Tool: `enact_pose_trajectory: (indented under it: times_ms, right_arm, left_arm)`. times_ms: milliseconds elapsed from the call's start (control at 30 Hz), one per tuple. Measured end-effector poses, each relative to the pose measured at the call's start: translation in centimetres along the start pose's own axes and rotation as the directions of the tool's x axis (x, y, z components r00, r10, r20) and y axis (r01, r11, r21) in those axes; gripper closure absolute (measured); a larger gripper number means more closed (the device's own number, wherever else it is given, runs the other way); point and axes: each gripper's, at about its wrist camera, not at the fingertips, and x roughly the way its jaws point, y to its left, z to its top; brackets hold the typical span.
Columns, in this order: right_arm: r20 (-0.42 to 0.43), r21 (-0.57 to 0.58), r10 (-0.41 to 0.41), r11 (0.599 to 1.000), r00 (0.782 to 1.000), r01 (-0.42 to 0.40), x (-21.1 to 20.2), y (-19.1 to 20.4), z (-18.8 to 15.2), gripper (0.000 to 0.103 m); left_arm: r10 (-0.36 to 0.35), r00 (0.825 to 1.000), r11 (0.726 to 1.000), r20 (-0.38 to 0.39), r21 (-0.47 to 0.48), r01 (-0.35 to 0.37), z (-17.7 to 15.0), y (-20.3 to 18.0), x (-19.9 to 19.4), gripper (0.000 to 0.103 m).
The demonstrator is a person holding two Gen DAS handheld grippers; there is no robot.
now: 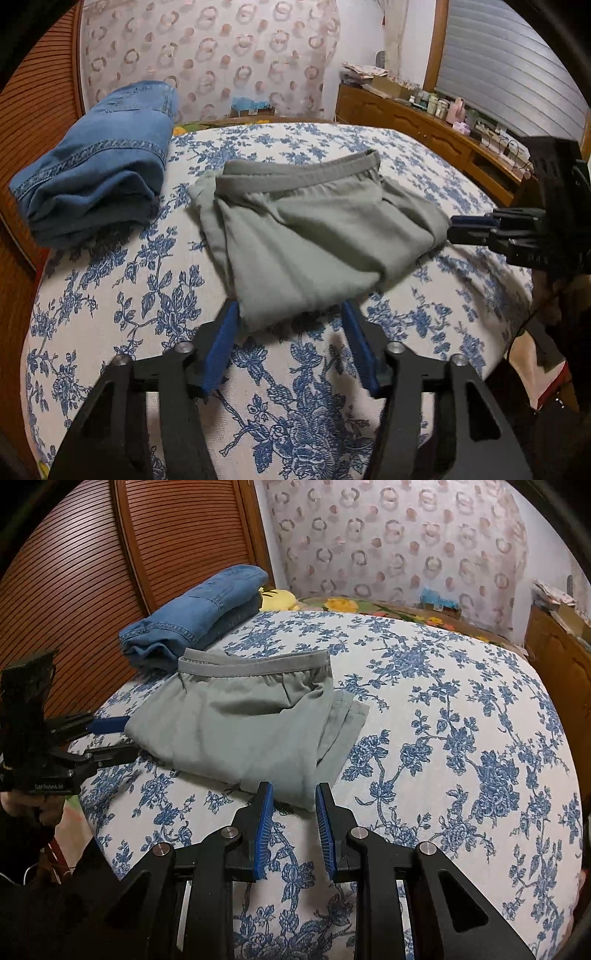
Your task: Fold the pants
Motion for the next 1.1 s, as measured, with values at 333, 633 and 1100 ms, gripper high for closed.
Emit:
enact_pose_trajectory:
  times_ms: [333, 633, 1100]
  right_arm:
    - [-0.021, 0.004, -0.018, 1.000, 1.000, 0.018, 1.4, -0.3, 0.3, 0.079]
    - [0.002, -0.029, -0.029, 0.999, 1.000, 0.030, 1.3, 0.2, 0.1, 0.099]
    - [0.051, -0.014, -0.094, 0.995, 0.994, 0.095, -1.2, 0.1, -0.6, 0.101]
  left_arm:
    - [0.005, 1.000, 1.000, -0.004, -0.002, -0.005, 0.2, 0.2, 0.7, 0.067]
    - [-0.011, 0.999, 1.000, 0.041, -0.029, 0.012, 0.1, 0.9, 0.2, 0.089]
    - [-0.001, 0.996, 0.999, 0.090, -0.051, 0.006, 0.1, 1.7, -1.3, 0.094]
